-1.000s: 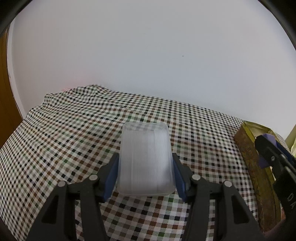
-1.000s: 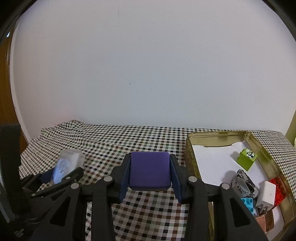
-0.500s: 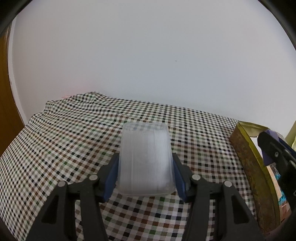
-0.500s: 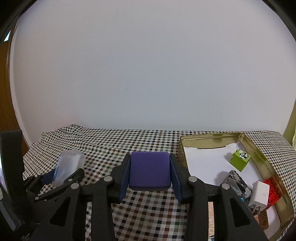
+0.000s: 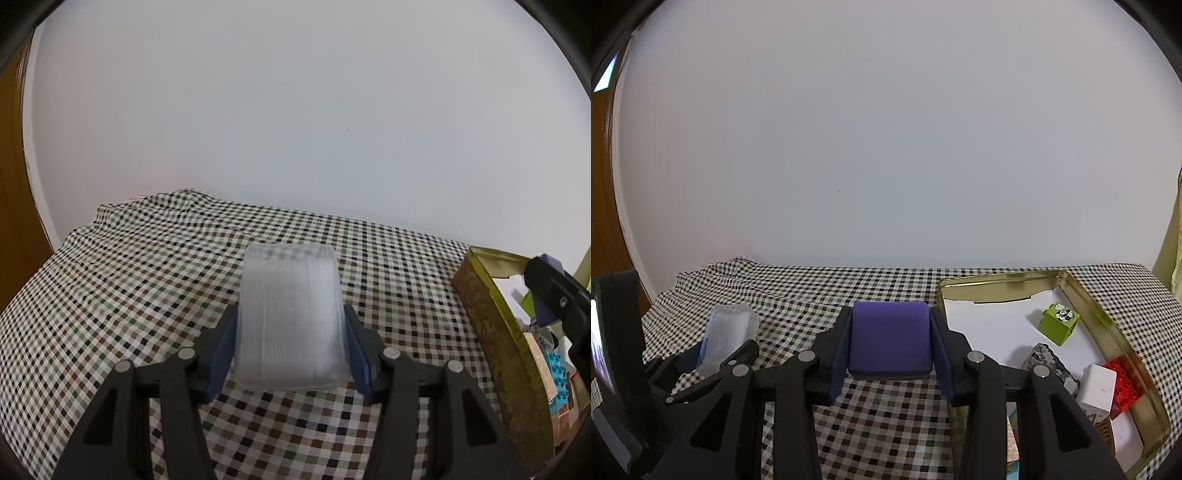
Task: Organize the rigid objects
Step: 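Carry the clear box and purple cube over the gold tin with both tools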
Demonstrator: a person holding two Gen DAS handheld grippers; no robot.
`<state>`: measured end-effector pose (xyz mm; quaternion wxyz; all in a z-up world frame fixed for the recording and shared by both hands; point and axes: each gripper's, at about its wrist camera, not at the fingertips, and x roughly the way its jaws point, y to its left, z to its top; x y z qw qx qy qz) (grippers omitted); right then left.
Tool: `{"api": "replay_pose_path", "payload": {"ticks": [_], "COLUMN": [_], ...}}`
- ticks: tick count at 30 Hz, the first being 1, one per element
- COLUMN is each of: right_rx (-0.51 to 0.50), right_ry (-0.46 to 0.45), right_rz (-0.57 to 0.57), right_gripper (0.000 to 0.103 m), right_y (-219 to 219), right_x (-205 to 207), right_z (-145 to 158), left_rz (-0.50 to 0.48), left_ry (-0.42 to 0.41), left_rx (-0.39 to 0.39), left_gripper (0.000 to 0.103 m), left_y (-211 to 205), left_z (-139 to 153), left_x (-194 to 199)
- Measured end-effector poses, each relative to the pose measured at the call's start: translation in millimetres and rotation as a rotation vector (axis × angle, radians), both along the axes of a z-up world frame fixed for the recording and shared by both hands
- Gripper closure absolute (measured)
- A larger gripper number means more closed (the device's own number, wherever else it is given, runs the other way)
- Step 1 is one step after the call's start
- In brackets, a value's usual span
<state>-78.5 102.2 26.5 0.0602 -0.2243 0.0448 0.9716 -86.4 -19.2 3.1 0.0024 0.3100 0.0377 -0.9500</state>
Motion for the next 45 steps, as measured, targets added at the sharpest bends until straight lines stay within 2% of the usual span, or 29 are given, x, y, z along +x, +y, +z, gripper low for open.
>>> {"api": "replay_pose_path", "payload": {"ticks": [12,25,35,45], "right_rx": [-0.013,-0.019,-0.052,-0.078], "right_ry": [0.012,0.019,0.051,0.067], "right_rz": [0.0,0.001,-0.035,-0.087], "right_gripper": [0.06,0.06,0.06,0.06], "right_y": [11,25,56,89], "right_x": [7,13,23,26], "right_z": [3,3,10,14], "left_rz": [0.035,0.014,-0.028,-0.1], "left_ry": [0.005,0.02,0.065,0.138], "left_rx": [-0.022,-0.02,-0.031,-0.022], "left_gripper": [0.049,0.049,0.049,0.049], "left_y": [4,22,50,85], "left_z": [-2,2,19,48], "left_x": [-2,5,21,37]}}
